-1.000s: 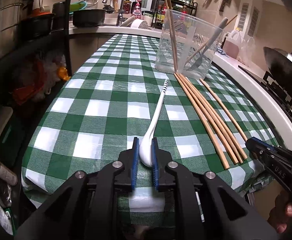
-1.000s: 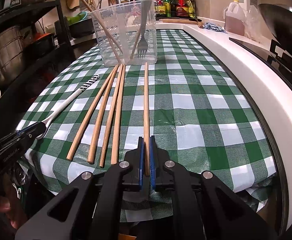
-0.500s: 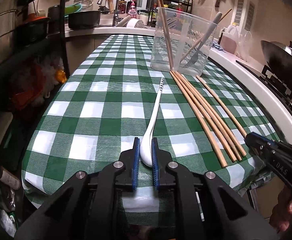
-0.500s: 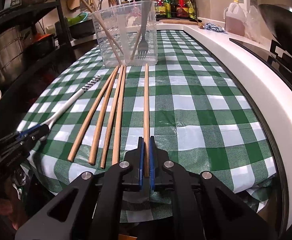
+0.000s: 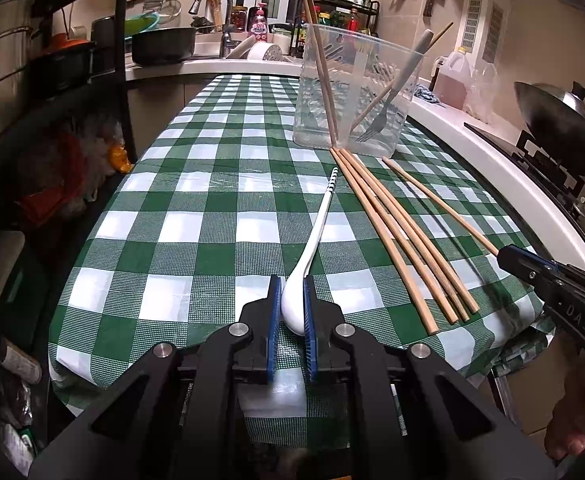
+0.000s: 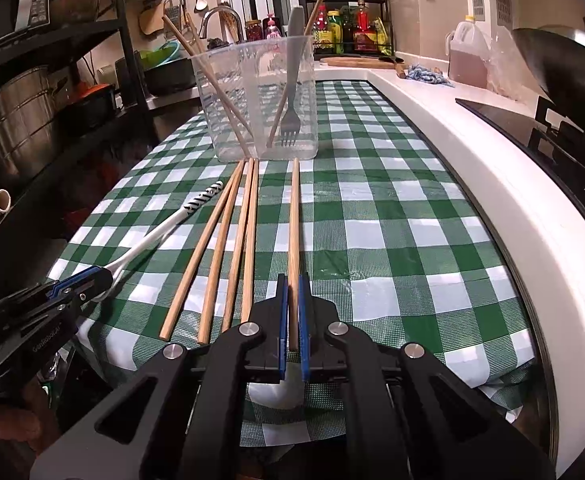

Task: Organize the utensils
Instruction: 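Lift the white spoon with the left tool while the right tool lifts its chopstick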

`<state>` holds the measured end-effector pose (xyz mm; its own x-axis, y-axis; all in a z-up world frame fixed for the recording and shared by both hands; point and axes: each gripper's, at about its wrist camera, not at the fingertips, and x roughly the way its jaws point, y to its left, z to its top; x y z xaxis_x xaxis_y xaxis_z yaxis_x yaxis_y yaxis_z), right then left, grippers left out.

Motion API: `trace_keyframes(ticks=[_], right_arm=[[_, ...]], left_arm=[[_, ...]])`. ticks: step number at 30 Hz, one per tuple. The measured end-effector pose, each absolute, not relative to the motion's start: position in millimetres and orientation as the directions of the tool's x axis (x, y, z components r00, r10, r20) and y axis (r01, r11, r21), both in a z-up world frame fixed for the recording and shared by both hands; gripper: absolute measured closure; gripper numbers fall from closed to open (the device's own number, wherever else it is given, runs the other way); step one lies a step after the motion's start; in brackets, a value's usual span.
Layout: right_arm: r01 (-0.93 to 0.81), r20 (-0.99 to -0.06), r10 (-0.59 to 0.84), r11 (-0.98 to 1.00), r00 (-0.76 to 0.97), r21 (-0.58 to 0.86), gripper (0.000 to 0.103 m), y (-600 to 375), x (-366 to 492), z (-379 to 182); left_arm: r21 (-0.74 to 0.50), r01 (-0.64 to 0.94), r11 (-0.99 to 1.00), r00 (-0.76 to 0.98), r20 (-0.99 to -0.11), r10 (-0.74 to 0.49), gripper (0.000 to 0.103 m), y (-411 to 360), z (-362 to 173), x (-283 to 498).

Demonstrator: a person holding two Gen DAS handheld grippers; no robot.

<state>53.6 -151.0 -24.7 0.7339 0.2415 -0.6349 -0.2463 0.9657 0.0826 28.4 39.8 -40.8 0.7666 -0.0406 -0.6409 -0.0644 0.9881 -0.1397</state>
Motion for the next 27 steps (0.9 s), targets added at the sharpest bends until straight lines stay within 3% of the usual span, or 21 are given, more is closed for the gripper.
trace_keyframes(ticks=[17,27], right_arm=[[-0.256,-0.554,0.255,0.964,0.792,0.078,0.098,-155,38,14],[-0.269,-0.461,0.273,0.96,0.844,0.076,0.098,-157,30,61]], left_arm=[[-0.139,-0.052,0.989,0.813,-0.58,-0.039,0.092,45,-13,14],[-0.117,-0.036,0.992,0.879,-0.476,-0.025,0.092,55,28,8]])
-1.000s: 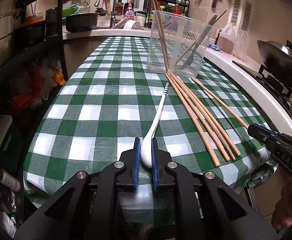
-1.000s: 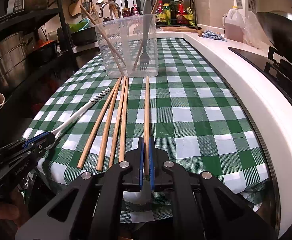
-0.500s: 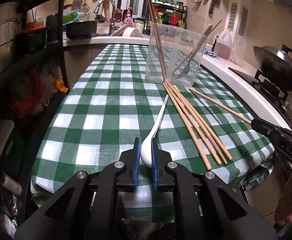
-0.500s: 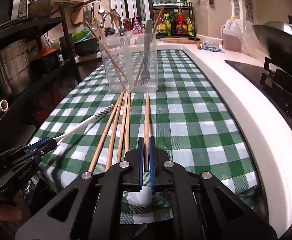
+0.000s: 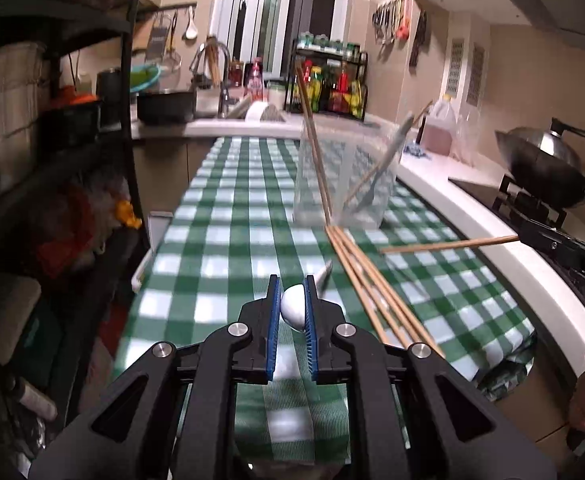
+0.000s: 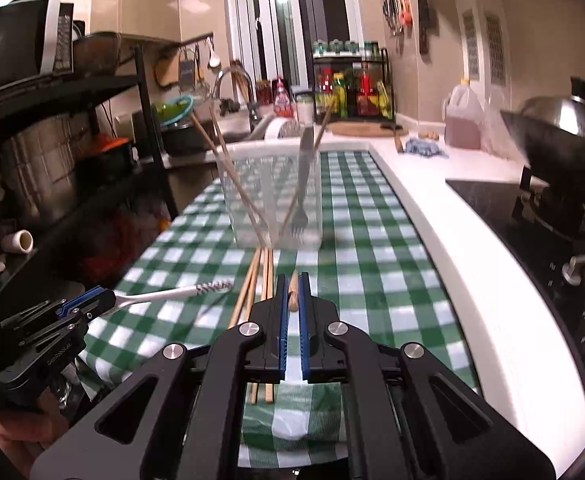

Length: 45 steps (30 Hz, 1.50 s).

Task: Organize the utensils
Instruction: 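Carry the spoon and chopstick over the clear container with both tools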

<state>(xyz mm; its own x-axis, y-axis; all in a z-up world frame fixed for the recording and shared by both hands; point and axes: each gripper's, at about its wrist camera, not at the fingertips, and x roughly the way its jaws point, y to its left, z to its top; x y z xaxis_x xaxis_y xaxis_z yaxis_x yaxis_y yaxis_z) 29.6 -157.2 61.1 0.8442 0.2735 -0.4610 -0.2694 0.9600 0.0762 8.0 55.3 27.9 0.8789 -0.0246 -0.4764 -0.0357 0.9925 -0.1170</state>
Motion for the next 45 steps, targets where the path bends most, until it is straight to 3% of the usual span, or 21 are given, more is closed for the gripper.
trace_keyframes(ticks=[13,31,45], right_arm=[[-0.307,-0.365,0.316,0.948,0.876,0.084,0.098,-146,50,125],[-0.315,-0.391,0.326,0.944,0.861,0.093,0.098,-146,93,190],[-0.381,-0.241,0.394,0.919,0.887,0.102,0.098,-140,132,280]], left_arm=[[-0.098,-0.01,0.995,0.921,-0.387,-0.029,0.091,68,92,29],[-0.092,0.019,0.996,0.895,-0.442,-0.058,0.091,80,173,85],[-0.094,0.047,0.994,0.931,-0.356,-0.078,0.091,83,242,136]])
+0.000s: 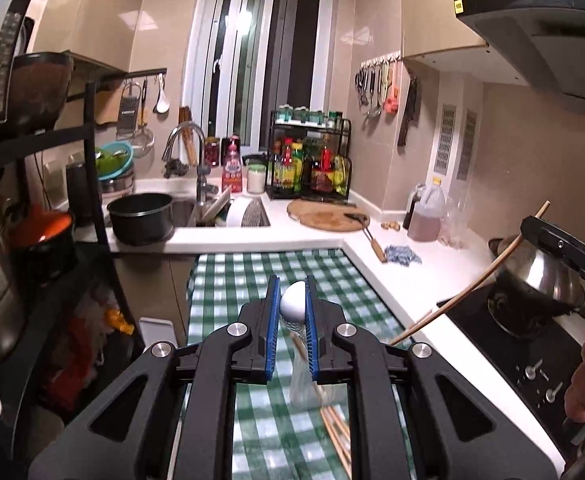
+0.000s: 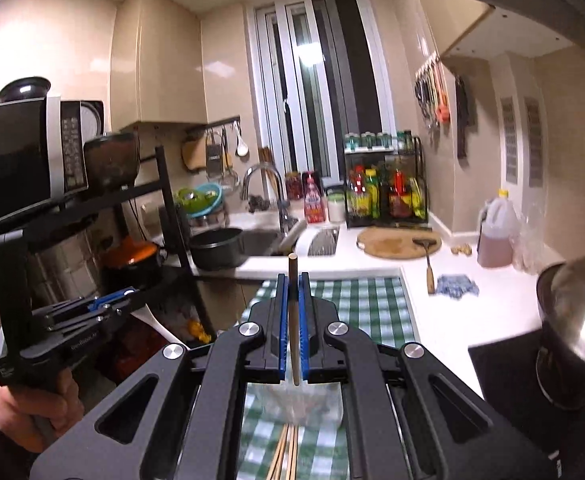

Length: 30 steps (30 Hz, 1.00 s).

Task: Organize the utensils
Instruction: 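Carry the spoon and chopstick over the clear container with both tools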

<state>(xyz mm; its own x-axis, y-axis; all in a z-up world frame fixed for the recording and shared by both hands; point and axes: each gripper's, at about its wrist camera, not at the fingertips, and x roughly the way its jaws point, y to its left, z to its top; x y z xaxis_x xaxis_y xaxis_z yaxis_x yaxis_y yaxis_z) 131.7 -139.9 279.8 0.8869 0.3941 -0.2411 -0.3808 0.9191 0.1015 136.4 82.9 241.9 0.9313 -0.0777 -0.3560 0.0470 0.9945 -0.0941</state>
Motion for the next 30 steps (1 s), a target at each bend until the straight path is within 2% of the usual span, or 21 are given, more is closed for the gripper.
trace_keyframes(ticks=[5,12,21,30], right_arm=[[-0.376,-0.252,0.384,0.923,0.888,0.081,0.098,-125,158,276],[-0.374,-0.343,0.382,0.923,0.858,0.092,0.098,-115,194,236],[-0.375,-0.431,0.376,0.922,0.82,0.09,0.098,-107,224,193],[-0.363,-0.48,0.362,0.927,0.799,0.094,0.098,-104,240,167]], left_arm=[[-0.065,0.068,0.996,0.93,-0.357,-0.087,0.091,73,244,166],[-0.033,0.096,0.995,0.894,-0.437,-0.101,0.091,56,209,210],[-0.002,0.13,0.992,0.848,-0.519,-0.112,0.091,43,164,235],[0.014,0.13,0.991,0.834,-0.543,-0.101,0.091,41,146,242]])
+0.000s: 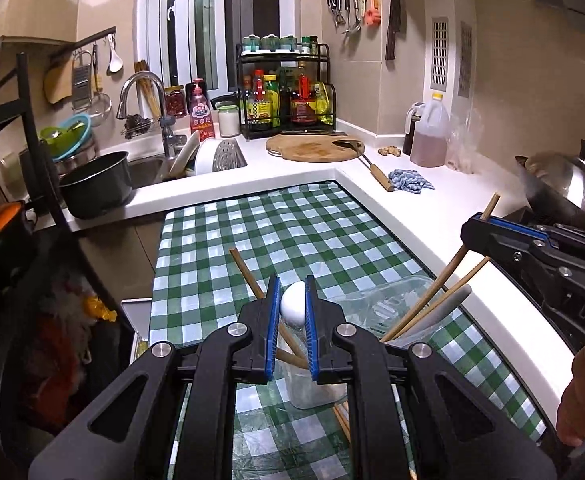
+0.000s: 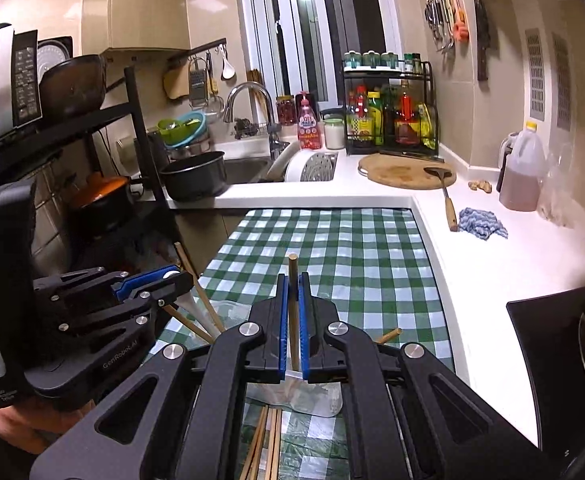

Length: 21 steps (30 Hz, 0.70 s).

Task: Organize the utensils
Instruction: 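Carry the spoon and chopstick over the clear container with both tools, then open both tools to drop the spoon and chopstick into the container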

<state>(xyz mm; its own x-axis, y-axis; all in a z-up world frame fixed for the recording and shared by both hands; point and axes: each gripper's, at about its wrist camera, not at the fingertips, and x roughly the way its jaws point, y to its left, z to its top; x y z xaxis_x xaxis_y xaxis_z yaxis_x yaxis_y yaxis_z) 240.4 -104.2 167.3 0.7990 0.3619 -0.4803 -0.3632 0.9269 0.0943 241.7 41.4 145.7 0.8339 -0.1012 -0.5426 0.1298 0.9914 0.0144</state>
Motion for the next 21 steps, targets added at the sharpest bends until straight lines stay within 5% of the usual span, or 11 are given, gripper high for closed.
trace_keyframes(ticks=[6,11,21], right_arm=[[-0.337,-0.494,0.335,0.937,0.802,0.089,0.096,-106,244,161],[-0.304,-0.494,0.299,0.95,0.817,0.073,0.071,-109,242,163],[-0.258,-0.411,0.254,0.965,0.875,0.046,0.071,-120,206,195]], left_arm=[[0.019,0.137,0.99,0.831,-0.547,-0.104,0.09,38,142,243],[0.013,0.129,0.992,0.848,-0.519,-0.103,0.076,40,150,235],[-0.014,0.103,0.995,0.895,-0.435,-0.099,0.076,46,179,191]])
